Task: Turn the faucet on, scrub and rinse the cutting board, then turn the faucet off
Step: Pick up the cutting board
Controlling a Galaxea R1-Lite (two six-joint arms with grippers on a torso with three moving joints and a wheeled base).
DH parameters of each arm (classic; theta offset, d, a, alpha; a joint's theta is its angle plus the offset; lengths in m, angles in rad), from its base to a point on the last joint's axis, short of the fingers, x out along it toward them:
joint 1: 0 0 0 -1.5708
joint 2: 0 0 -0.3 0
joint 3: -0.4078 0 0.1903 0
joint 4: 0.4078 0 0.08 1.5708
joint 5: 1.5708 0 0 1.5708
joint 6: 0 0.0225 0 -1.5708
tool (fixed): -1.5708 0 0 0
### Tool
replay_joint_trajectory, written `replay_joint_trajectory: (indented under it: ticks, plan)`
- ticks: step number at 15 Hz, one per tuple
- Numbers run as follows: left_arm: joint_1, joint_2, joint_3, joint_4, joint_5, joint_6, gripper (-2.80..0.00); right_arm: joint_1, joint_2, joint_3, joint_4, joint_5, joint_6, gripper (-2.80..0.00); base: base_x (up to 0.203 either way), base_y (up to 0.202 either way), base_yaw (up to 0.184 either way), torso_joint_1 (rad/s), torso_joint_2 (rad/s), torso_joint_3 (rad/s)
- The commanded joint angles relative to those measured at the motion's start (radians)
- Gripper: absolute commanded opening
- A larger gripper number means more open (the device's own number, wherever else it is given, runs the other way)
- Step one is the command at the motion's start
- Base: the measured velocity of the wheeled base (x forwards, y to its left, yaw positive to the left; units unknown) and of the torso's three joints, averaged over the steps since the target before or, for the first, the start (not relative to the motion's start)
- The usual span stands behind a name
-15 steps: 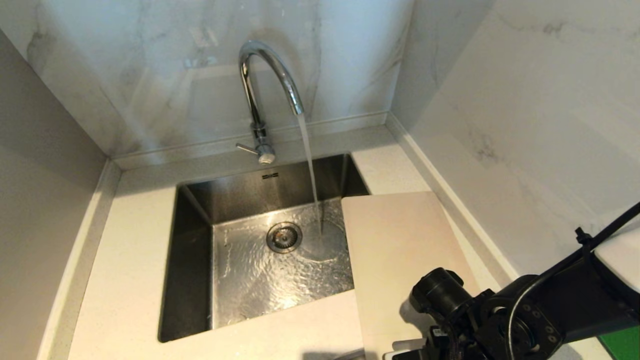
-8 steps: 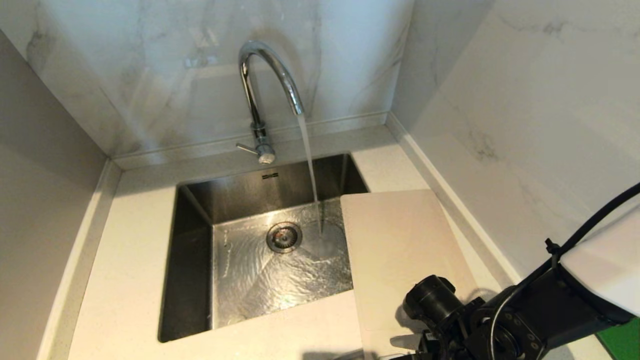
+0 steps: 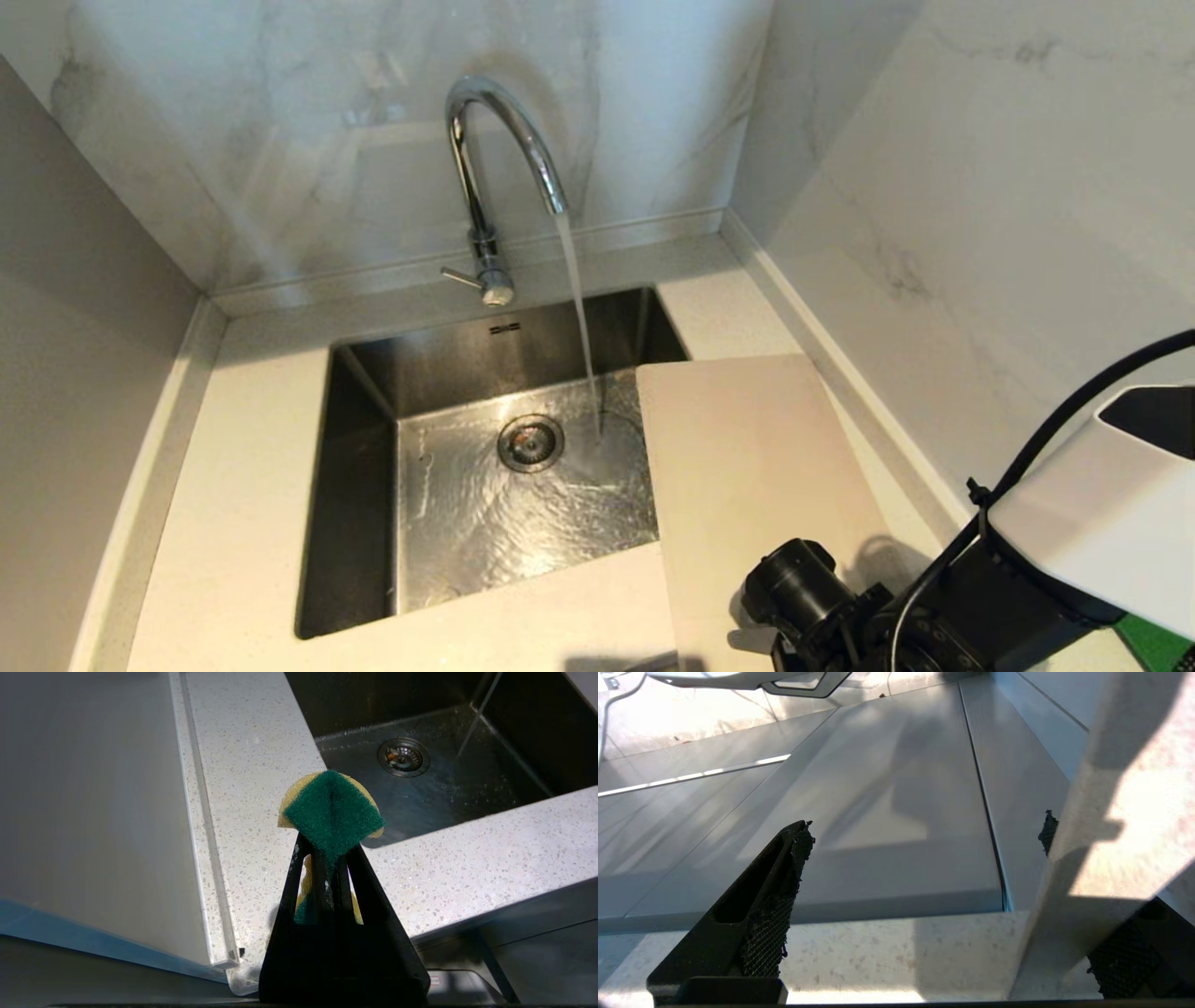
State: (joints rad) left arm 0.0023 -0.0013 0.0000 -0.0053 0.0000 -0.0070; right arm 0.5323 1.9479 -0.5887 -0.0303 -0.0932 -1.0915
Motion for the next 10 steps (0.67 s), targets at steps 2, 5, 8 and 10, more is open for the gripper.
replay_joint_trajectory:
  ticks: [2,5,8,10]
  plan:
    - [0.000,0.001,0.000,-0.001,0.000,-0.001,-2.80,0.003,0.034,0.048,-0.111,-0.002,-0.005,0.00,0.000,0.000,0.000,0.000,0.00,0.000]
    - [0.000,0.001,0.000,-0.001,0.000,-0.001,-2.80,0.004,0.066,0.105,-0.249,-0.017,-0.003,0.00,0.000,0.000,0.000,0.000,0.00,0.000]
    - [-0.001,0.001,0.000,-0.001,0.000,-0.001,-2.80,0.009,0.059,0.118,-0.260,-0.045,-0.004,0.00,0.000,0.000,0.000,0.000,0.00,0.000]
    - [0.000,0.001,0.000,-0.001,0.000,-0.001,-2.80,0.012,0.059,0.119,-0.260,-0.049,-0.004,0.00,0.000,0.000,0.000,0.000,0.00,0.000]
